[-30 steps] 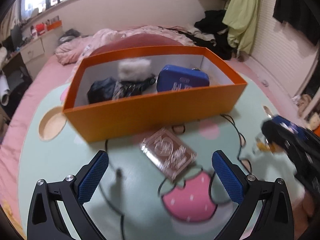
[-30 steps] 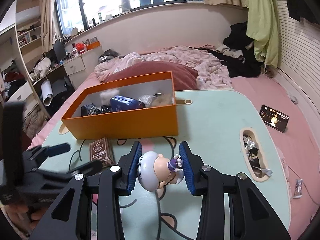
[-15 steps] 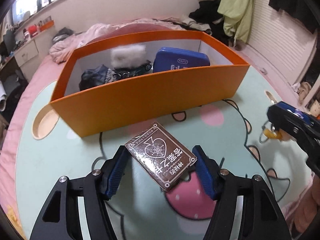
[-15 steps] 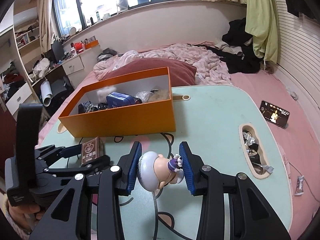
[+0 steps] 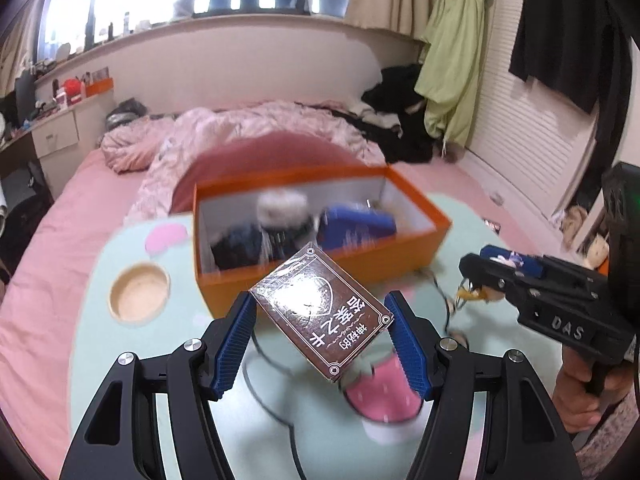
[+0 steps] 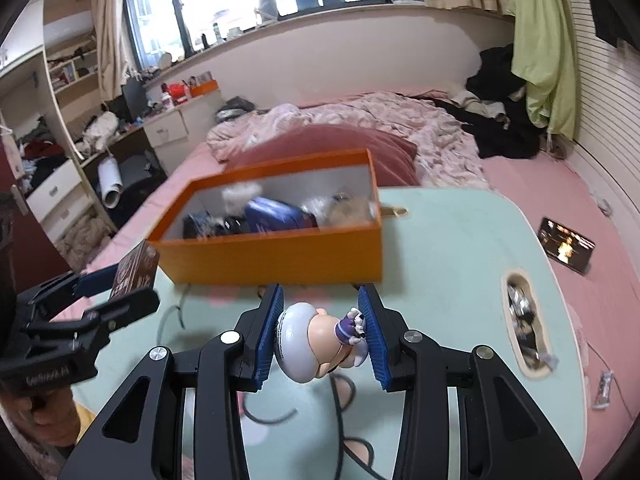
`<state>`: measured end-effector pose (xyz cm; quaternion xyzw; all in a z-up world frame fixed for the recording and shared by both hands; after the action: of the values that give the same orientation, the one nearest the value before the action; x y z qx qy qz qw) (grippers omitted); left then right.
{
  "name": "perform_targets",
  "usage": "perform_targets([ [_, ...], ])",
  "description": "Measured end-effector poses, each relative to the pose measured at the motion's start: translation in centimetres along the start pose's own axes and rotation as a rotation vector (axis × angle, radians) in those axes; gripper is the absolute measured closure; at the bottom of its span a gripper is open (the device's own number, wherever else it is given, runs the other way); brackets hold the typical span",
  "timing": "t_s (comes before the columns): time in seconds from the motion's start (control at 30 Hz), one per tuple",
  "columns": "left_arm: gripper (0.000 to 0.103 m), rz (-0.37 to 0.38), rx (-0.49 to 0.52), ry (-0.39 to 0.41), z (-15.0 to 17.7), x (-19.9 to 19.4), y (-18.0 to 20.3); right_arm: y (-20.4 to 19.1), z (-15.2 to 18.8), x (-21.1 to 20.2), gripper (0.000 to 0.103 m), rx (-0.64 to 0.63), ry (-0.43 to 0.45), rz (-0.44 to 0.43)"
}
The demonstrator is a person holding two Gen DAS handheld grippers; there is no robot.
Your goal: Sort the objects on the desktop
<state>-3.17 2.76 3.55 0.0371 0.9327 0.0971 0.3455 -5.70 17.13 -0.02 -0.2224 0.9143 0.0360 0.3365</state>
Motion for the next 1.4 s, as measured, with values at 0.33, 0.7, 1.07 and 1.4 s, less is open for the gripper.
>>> perform_targets([
  [0.33,0.037,-0.069,-0.075,-0.019,-6.7,7.0,-1.6,0.5,-8.6,5.9,0.062,0.032,-0.025,-0.034],
  [0.7,0.015,-0.042,-0.139,-0.044,-5.6,8.3,-2.1,1.8,-8.6,10.4,0.051,0.082,-0.100,0.046],
  [1.07,0.015,-0.065,-0.108,-0.069,-3.2,6.9,-1.5,1.3,-7.2,7.9,0.042,0.030,-0.064,0.141],
  [1.4,0.014,-0.143,-0.097,-0.093,1.0,3.3,-1.9,-0.7,-4.7,3.7,0.042,-0.052,-0.029,0.158],
])
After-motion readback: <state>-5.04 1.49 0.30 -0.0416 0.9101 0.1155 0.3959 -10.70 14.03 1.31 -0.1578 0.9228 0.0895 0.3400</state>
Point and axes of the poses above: each gripper's, at about its wrist camera, not at the fingertips, and x roughly the way its jaws point, y to its right, z to its underside, the point moved 6 cm from there along x, roughly the way its jaws point, and after that the axes turned 7 degrees about -x, right-handed, at the moved point
